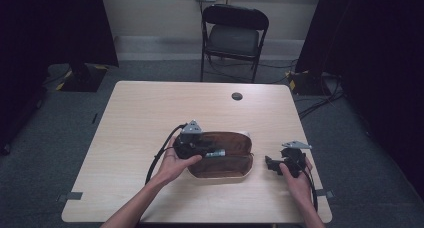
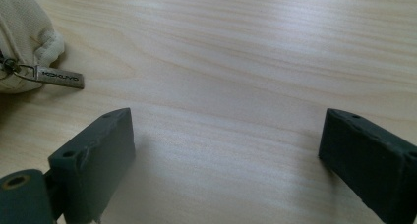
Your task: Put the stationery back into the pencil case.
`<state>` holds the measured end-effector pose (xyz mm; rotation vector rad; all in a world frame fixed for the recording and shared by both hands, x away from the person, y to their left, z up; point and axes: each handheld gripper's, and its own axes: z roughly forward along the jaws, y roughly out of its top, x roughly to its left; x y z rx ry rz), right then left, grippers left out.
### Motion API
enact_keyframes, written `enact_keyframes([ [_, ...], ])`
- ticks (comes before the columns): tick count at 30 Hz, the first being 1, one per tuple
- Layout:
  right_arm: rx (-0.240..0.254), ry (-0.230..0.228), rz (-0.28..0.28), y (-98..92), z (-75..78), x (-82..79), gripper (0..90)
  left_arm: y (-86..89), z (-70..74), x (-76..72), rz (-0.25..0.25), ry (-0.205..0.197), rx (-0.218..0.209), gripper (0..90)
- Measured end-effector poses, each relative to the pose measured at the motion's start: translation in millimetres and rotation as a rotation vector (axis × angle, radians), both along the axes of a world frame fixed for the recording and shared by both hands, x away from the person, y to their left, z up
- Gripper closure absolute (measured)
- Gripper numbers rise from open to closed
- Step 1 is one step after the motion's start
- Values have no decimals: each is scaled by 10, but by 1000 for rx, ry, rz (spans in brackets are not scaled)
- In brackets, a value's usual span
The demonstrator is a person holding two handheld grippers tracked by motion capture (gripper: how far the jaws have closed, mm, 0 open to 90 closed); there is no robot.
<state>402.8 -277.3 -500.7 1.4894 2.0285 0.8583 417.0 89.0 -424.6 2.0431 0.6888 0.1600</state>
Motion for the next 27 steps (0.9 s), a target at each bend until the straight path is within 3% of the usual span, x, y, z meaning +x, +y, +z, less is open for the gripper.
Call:
enact_keyframes([
  [3, 0, 0, 0, 0, 0, 0, 58, 73, 28, -12, 4, 2, -23, 674],
  [7, 0, 0, 0, 0, 0, 0, 58, 154, 21, -54, -12, 4, -10, 660],
  [9, 0, 0, 0, 0, 0, 1, 58, 199, 21, -85, -12, 3, -29, 654],
  [15, 0, 0, 0, 0, 0, 0, 58, 314, 61, -176, -14, -23, -4, 640],
  [27, -3, -1, -5, 3, 0, -5, 59, 631, 92, -339, 54, -43, 3, 481],
])
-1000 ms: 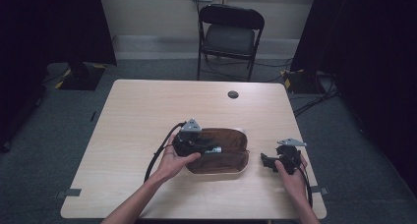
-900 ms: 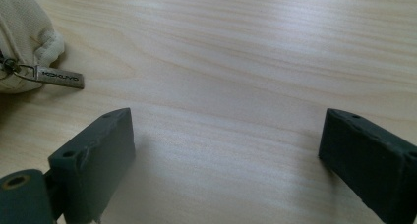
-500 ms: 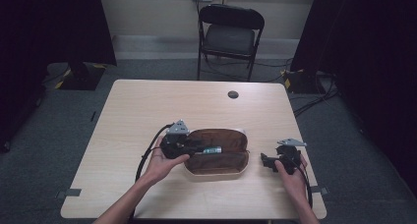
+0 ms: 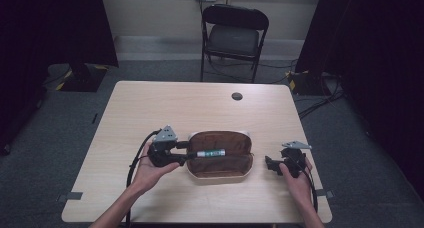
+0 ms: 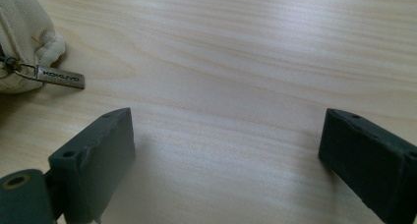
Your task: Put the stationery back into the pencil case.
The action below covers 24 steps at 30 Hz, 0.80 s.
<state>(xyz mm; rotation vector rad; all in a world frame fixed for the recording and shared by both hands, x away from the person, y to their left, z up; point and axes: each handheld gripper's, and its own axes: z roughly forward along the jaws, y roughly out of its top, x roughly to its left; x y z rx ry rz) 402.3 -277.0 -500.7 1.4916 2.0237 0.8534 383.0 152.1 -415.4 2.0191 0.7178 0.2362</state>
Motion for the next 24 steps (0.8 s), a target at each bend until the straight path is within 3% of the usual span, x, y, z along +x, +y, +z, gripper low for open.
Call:
enact_keyframes([
  [3, 0, 0, 0, 0, 0, 0, 59, 150, 10, -25, 20, -11, -5, 464],
  [9, 0, 0, 0, 0, 0, 2, 58, 430, -44, -47, 75, -17, 48, 416],
  [12, 0, 0, 0, 1, 0, 2, 58, 572, -91, -68, 110, -9, 43, 379],
  [16, 0, 0, 0, 1, 0, 2, 58, 728, -146, -126, 159, 31, 31, 308],
  [18, 2, 0, 1, 2, 0, 2, 58, 796, -170, -157, 162, 22, 46, 296],
  [24, 2, 1, 1, 2, 0, 2, 58, 1090, -340, -132, 263, 60, 95, 172],
])
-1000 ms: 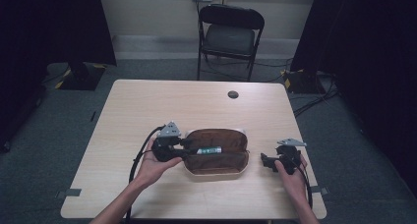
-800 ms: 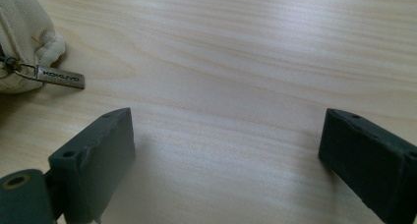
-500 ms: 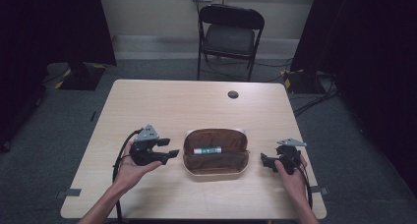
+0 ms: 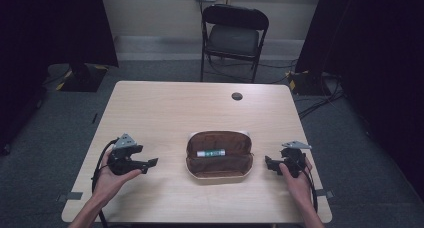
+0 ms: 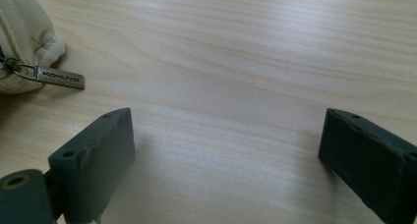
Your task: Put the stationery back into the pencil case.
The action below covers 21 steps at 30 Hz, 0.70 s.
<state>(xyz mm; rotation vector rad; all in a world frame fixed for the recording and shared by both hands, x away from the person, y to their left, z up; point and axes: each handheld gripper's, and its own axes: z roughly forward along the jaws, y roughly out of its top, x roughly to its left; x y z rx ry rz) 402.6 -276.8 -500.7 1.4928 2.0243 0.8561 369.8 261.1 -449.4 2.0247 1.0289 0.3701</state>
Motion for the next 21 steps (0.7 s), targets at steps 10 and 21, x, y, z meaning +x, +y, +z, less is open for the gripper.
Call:
enact_keyframes([
  [10, 1, 0, 0, 0, 0, 1, 58, 357, -268, 83, 175, 79, 69, 162],
  [21, 0, 0, 2, 2, 0, 6, 58, 356, -528, 98, 164, 15, 135, 65],
])
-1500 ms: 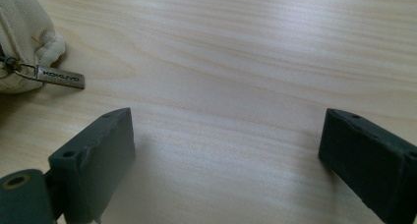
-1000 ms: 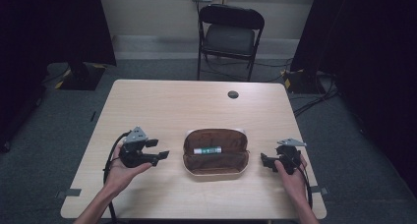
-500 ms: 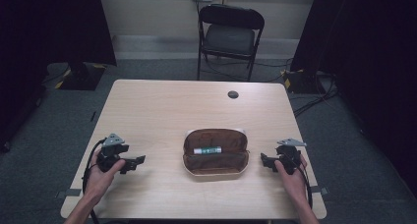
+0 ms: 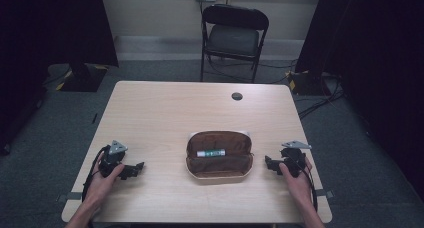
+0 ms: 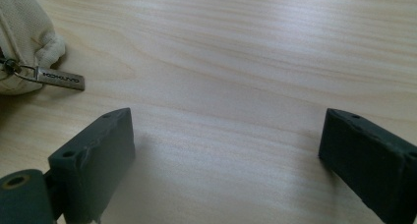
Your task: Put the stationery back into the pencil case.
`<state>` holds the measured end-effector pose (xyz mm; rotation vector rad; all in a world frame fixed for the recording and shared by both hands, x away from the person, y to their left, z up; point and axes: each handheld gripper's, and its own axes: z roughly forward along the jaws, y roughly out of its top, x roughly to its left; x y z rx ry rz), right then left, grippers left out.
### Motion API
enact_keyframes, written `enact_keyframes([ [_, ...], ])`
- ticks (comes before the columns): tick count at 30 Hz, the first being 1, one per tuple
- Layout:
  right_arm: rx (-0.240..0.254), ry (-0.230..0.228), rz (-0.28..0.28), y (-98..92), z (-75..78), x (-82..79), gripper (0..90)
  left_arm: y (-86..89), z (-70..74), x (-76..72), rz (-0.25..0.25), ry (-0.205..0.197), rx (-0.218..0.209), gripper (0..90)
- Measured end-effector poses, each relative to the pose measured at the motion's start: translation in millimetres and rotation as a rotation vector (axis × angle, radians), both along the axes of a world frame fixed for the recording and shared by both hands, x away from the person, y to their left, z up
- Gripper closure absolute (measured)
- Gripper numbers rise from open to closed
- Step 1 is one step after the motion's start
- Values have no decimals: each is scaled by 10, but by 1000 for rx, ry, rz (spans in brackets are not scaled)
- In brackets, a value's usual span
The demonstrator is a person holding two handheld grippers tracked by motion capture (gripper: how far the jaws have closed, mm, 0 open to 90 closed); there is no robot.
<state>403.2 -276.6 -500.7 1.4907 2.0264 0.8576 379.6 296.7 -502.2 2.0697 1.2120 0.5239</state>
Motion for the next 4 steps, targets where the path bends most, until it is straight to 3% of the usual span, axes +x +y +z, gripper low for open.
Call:
enact_keyframes([
  [1, 0, 0, -2, 1, 0, 0, 58, -4, -8, -1, 5, -2, -13, 46],
  [4, 0, 0, -8, 6, 0, 0, 58, -8, -4, 4, -1, 5, 0, 38],
])
